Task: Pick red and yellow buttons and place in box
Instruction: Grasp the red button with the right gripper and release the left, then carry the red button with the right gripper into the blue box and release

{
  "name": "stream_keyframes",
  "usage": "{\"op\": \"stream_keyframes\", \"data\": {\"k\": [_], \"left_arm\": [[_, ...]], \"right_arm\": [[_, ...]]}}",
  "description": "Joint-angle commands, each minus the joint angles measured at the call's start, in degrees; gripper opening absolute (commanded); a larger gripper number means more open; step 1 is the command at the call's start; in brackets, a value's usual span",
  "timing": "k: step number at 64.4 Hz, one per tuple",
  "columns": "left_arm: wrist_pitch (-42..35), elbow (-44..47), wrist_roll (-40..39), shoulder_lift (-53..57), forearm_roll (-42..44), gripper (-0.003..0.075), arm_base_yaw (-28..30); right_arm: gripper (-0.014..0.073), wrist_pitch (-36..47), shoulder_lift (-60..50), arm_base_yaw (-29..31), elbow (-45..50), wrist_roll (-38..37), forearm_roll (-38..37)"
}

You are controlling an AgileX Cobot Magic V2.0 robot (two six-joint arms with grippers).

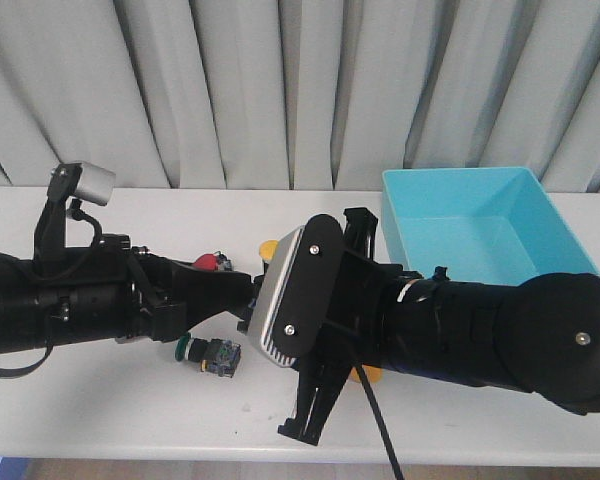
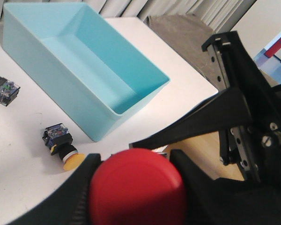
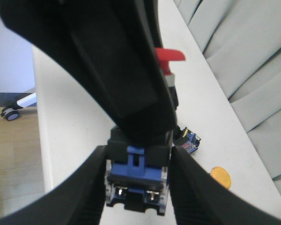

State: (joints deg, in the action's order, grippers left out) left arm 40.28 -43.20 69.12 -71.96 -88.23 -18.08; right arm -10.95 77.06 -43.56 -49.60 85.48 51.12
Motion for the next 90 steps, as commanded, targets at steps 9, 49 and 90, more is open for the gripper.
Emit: {"op": "stream_keyframes", "data": {"k": [9, 49, 90], "left_arm": [[1.8, -1.5, -0.2, 1.2, -3.5, 0.0238, -0.2], [0.1, -5.1, 1.8, 1.5, 24.7, 0.0629, -0.2], [-12.1, -5.1, -30.6, 1.5, 67.5, 0.0533, -0.2]], "right_arm": [[0.0216, 1.6, -1.1, -0.1, -1.9, 1.1, 0.6], [0.0228, -1.9, -6.0, 19.8, -2.0, -8.2, -1.6], [0.0244, -31.3, 21.3, 44.6, -24.9, -78.0, -56.0]]}}
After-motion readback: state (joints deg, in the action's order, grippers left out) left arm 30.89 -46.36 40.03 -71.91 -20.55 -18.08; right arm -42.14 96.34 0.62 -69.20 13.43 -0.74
